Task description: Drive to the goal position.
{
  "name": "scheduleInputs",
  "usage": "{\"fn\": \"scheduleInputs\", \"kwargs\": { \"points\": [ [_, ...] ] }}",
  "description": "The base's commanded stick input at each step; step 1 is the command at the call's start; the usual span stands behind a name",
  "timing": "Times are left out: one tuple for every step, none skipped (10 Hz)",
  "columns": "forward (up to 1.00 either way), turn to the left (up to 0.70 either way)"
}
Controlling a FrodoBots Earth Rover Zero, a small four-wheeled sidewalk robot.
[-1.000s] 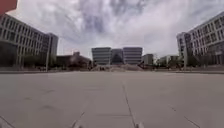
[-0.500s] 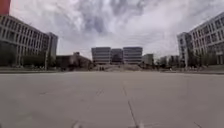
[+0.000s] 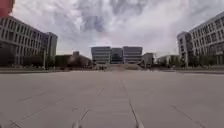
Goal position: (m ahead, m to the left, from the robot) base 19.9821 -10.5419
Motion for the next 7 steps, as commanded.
{"fn": "scheduleInputs", "kwargs": {
  "points": [
    [0.7,0.0],
    [0.7,0.0],
    [0.7,0.0],
    [0.7,0.0],
    [0.7,0.0],
    [0.7,0.0],
    [0.7,0.0]
  ]
}}
